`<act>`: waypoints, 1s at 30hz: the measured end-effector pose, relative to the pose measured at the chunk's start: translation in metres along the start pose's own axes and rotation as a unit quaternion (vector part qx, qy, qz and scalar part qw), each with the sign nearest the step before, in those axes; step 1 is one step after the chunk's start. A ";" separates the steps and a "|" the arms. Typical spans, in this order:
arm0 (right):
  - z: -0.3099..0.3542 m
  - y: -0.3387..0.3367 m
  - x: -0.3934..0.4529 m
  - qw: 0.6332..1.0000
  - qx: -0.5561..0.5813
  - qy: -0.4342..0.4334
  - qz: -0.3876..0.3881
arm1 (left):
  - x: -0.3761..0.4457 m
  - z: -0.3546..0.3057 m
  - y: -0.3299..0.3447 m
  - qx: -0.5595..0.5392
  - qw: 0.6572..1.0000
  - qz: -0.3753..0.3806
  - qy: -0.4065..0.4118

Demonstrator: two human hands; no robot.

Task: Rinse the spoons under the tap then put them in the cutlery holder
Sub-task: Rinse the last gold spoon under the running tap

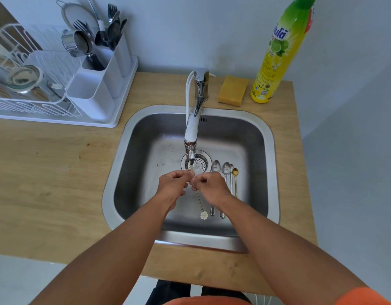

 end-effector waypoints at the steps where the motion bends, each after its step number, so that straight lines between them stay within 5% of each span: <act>1: 0.001 0.001 0.000 1.000 -0.012 -0.007 0.005 | -0.002 -0.002 0.001 0.007 1.000 -0.007 0.004; 13: 0.004 -0.016 0.000 0.989 -0.139 -0.041 0.010 | -0.003 -0.017 -0.003 0.151 0.986 -0.003 0.076; 18: 0.009 -0.025 0.002 0.957 -0.285 -0.058 0.005 | -0.006 -0.029 0.001 0.292 0.941 -0.003 0.169; 24: 0.017 -0.031 0.007 0.956 -0.275 -0.095 0.047 | -0.012 -0.041 0.001 0.381 0.880 0.076 0.274; 30: 0.022 -0.032 0.010 0.960 -0.248 -0.114 0.059 | -0.003 -0.042 -0.007 0.211 0.958 0.085 0.176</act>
Point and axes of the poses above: each hand's wrist, its own x-axis towards the middle knuckle, its own y-axis out of the palm, z = x × y, the point moved 5 cm from there along x, towards the middle knuckle, and after that the axes turned 7 degrees about z, right-handed, at the moved point
